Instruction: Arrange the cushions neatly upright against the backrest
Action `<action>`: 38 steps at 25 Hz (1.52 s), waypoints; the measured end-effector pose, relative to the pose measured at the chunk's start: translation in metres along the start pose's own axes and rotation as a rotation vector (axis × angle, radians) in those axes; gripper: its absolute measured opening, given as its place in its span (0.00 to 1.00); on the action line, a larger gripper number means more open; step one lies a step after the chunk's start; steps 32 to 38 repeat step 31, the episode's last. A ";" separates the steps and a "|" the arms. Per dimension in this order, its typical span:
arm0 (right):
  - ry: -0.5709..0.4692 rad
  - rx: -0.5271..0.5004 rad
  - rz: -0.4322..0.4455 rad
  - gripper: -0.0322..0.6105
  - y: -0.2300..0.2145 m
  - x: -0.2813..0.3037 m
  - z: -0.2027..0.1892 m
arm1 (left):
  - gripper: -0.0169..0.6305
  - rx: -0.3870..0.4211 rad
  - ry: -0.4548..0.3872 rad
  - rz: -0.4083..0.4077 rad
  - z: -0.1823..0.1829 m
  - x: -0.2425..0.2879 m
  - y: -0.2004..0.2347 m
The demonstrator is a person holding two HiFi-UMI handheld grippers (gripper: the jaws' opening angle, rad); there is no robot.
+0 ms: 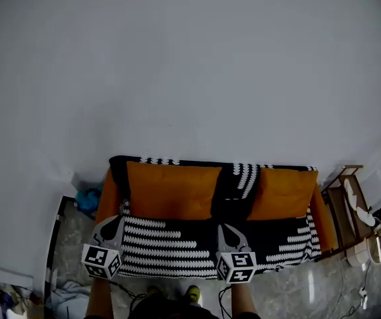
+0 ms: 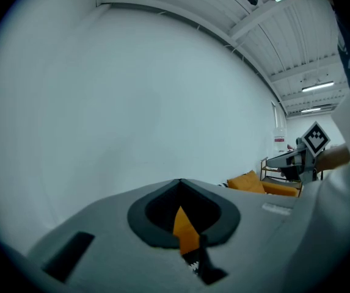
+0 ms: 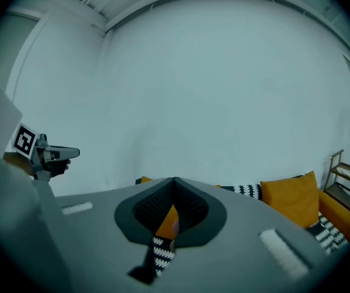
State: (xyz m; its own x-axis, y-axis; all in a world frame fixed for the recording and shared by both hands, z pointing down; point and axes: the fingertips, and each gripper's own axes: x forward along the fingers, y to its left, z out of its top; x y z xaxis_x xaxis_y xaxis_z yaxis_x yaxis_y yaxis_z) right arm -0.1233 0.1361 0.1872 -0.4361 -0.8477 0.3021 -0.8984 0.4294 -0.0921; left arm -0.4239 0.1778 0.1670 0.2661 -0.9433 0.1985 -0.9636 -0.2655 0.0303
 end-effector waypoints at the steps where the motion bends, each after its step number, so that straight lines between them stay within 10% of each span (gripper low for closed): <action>1: -0.007 -0.003 0.002 0.07 -0.003 -0.002 0.004 | 0.03 0.010 0.000 0.002 0.003 -0.001 -0.005; 38: -0.092 -0.088 0.031 0.07 -0.017 -0.032 0.040 | 0.03 0.018 -0.069 0.013 0.043 -0.024 -0.040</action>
